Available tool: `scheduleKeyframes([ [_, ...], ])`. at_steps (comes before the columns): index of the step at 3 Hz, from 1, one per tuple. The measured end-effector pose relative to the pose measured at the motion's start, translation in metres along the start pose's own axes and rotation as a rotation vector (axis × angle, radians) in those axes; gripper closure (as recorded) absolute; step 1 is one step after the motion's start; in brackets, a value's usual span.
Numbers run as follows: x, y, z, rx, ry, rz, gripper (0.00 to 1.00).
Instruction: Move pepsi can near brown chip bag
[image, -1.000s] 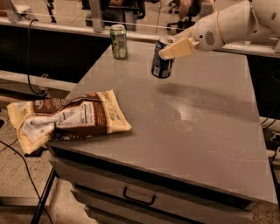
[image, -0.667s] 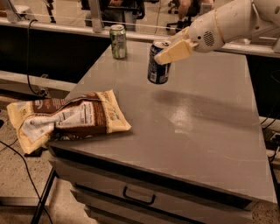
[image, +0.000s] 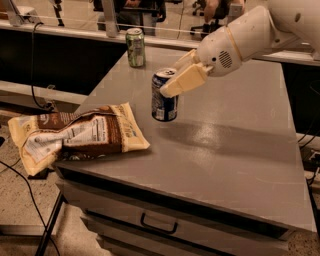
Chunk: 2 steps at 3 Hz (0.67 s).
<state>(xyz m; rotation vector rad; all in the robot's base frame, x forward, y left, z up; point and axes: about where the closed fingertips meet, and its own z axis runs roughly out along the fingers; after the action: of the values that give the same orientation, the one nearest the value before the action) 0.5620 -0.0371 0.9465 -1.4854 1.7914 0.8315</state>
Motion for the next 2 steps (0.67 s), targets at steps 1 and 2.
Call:
scheduleKeyframes([
  [1, -0.001, 0.022, 0.017, -0.079, -0.007, -0.031, 0.86],
  [2, 0.001, 0.034, 0.027, -0.091, -0.016, -0.092, 0.71],
])
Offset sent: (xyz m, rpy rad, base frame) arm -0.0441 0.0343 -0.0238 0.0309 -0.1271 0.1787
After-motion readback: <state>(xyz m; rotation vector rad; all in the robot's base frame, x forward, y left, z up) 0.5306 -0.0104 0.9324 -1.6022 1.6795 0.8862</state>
